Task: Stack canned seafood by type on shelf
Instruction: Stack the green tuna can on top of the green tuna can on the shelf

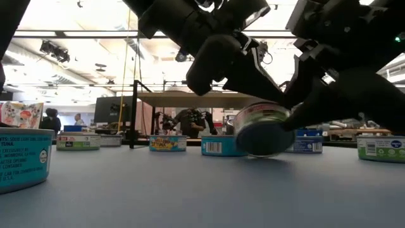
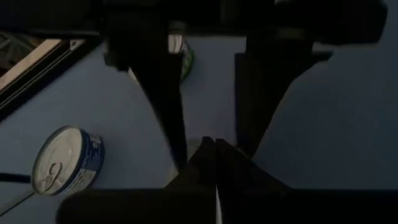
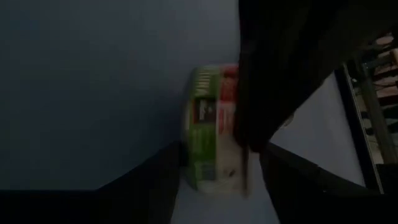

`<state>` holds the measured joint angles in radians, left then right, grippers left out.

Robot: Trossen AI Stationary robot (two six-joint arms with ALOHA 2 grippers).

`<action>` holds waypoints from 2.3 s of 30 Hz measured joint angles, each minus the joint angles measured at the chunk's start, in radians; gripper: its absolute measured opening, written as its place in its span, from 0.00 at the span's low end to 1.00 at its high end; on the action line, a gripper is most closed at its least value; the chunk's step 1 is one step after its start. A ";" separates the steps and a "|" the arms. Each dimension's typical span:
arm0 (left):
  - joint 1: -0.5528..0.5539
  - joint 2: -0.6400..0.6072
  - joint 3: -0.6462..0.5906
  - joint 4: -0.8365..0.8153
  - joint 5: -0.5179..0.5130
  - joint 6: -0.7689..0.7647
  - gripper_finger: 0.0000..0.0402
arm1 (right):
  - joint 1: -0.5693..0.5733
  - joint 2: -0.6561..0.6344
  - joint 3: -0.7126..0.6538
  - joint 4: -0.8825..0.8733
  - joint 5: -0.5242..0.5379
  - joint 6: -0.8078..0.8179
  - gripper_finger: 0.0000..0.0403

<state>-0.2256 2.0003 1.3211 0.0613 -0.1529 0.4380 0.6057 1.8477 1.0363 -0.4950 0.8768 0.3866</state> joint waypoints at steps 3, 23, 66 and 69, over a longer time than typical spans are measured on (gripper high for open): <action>-0.003 0.000 0.001 -0.001 0.013 -0.002 0.00 | -0.001 0.000 0.000 0.000 0.020 0.020 0.43; 0.021 0.022 0.000 -0.094 -0.156 0.205 0.29 | 0.008 -0.002 0.005 -0.044 -0.040 0.081 0.26; 0.145 0.078 0.001 -0.057 0.040 0.422 0.07 | 0.115 -0.005 0.078 -0.293 -0.140 0.302 0.27; 0.143 0.080 0.001 -0.047 -0.016 0.427 0.04 | 0.115 -0.015 0.082 -0.295 -0.140 0.302 0.27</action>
<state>-0.0831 2.0805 1.3220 0.0144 -0.1689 0.8654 0.7210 1.8324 1.1178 -0.7896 0.7363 0.6885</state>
